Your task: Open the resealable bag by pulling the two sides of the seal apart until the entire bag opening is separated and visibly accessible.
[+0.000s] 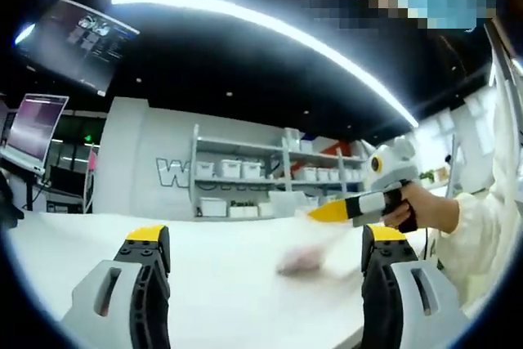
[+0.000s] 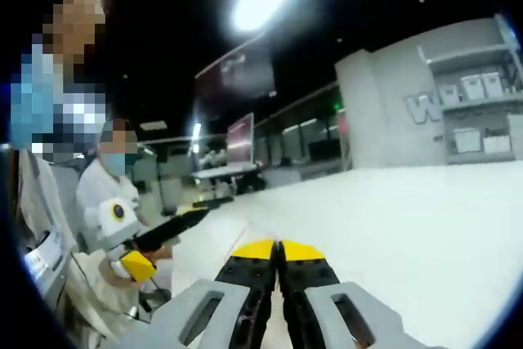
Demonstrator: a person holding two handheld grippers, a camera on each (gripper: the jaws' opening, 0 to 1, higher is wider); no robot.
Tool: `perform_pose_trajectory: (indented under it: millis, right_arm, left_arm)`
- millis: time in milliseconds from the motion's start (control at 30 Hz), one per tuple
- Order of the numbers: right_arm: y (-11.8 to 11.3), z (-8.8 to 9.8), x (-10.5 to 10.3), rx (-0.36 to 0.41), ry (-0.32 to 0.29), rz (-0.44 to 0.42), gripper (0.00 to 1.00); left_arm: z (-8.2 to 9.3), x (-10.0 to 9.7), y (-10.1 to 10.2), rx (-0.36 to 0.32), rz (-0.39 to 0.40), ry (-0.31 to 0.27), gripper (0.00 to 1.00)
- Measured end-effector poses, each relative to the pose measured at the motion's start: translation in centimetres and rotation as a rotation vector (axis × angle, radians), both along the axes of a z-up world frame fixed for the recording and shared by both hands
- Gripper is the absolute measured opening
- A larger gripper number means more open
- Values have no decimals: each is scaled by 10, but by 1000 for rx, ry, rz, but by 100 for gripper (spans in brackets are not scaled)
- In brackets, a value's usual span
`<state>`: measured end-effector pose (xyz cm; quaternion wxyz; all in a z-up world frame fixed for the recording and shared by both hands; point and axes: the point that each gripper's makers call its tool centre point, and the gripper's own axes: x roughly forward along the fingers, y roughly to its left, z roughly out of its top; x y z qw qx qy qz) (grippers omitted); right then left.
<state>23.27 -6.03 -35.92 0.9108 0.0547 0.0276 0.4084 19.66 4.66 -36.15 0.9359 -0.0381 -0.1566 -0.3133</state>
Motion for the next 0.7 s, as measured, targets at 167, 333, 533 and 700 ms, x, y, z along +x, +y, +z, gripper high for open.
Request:
perform_pose_trajectory:
  millis: [167,333,533,700]
  right_arm:
    - [-2,3,-1,5,-5,-4,0]
    - [-2,6,-4,7,-2,-1,0]
    - [0,12,-14,-10,-30,5,0]
    - [3,19,-20,-20,-49,17,0]
  left_arm:
    - [-2,2,1,5,4,3,95]
    - [-5,1,-4,32,1,-2,94]
    - [-5,0,-7,49,-6,-8,94]
    - [-3,-3,-11,63,-9,-22,94]
